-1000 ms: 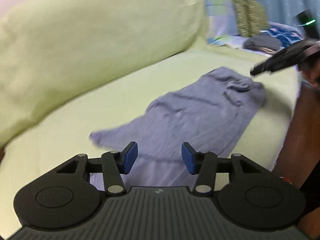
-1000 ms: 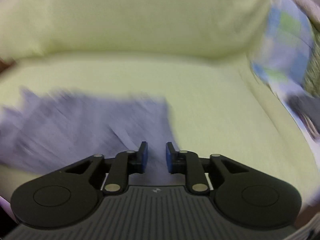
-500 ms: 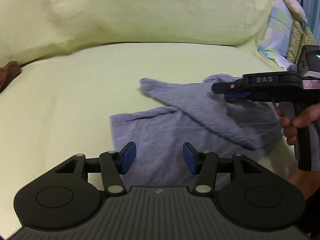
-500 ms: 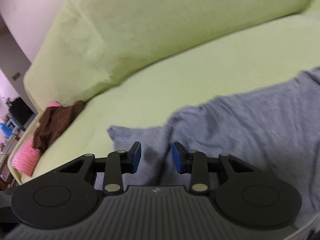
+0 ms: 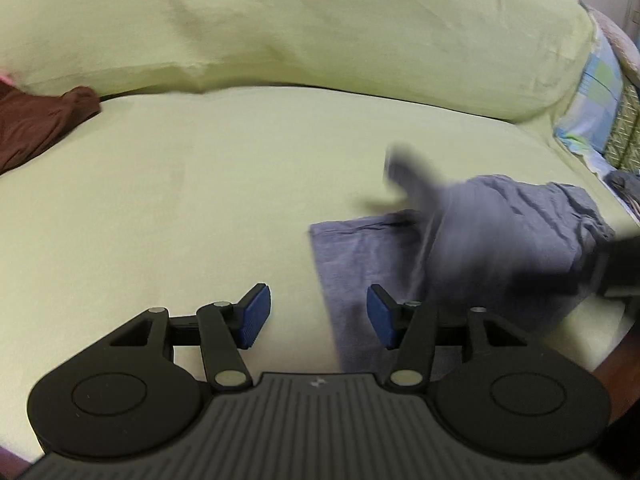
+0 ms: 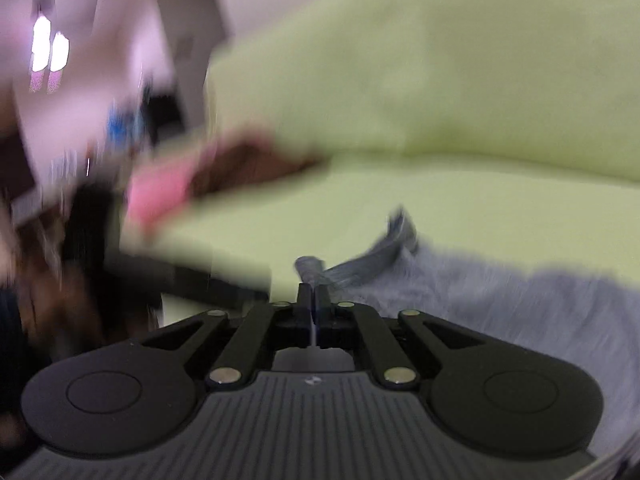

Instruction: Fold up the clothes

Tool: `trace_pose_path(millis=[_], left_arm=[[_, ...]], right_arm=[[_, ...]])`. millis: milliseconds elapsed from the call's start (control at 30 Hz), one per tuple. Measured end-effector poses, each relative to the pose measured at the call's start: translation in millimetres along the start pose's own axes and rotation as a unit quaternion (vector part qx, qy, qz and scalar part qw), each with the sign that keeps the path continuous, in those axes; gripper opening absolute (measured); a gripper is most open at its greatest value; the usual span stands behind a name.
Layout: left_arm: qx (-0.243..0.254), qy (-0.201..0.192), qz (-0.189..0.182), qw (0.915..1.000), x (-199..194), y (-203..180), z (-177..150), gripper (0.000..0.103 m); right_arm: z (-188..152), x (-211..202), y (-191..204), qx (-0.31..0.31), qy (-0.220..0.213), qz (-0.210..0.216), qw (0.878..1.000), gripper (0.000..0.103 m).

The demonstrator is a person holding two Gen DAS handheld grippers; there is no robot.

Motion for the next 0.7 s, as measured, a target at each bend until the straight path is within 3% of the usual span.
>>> trace_pose_path(millis=[33,133,267,367,533,667,700], left_arm=[[-0.002,0.001,0.004,1.0000,-1,3,-1,0.057],[-0.002,0.003,0.013,0.9999,-2,8,-6,0.058],[-0.017,0.008,0.017,0.9997,-1,17,-12,0.059],[-0.024,0.005,0.008,0.9997,-1,16,-12,0.059],[-0.021,0.001,-0.038,0.9991,0,6,-4,0.059],[-0.025,0.012,-0.087,0.9959,4,-7,12,0.059],[-0.021,0.017,-0.106,0.9939,6,-15,18,0.063]], right_arm=[[-12,12,6,-0.009,0.021,-0.006,1.000,0.028],[-22,22,17,-0.022,0.041,-0.008,0.999,0.028],[2,7,14,-0.021,0.001,-0.023,1.000,0.030],[15,15,14,-0.042,0.004,-0.044,0.998,0.030],[-16,26,40,-0.107,0.032,-0.079,0.991,0.031],[-19,24,42,-0.103,0.007,-0.125,0.987,0.033],[-19,23,42,-0.100,0.004,-0.133,0.986,0.035]])
Point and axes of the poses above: each gripper's, at about its wrist camera, not at the fingertips, and x roughly the way its jaws point, y to its left, z to its top, the point moved 10 cm from there along x, roughly the way its jaws point, and after that the axes turned 6 degrees about y, right-handed, at the moved point
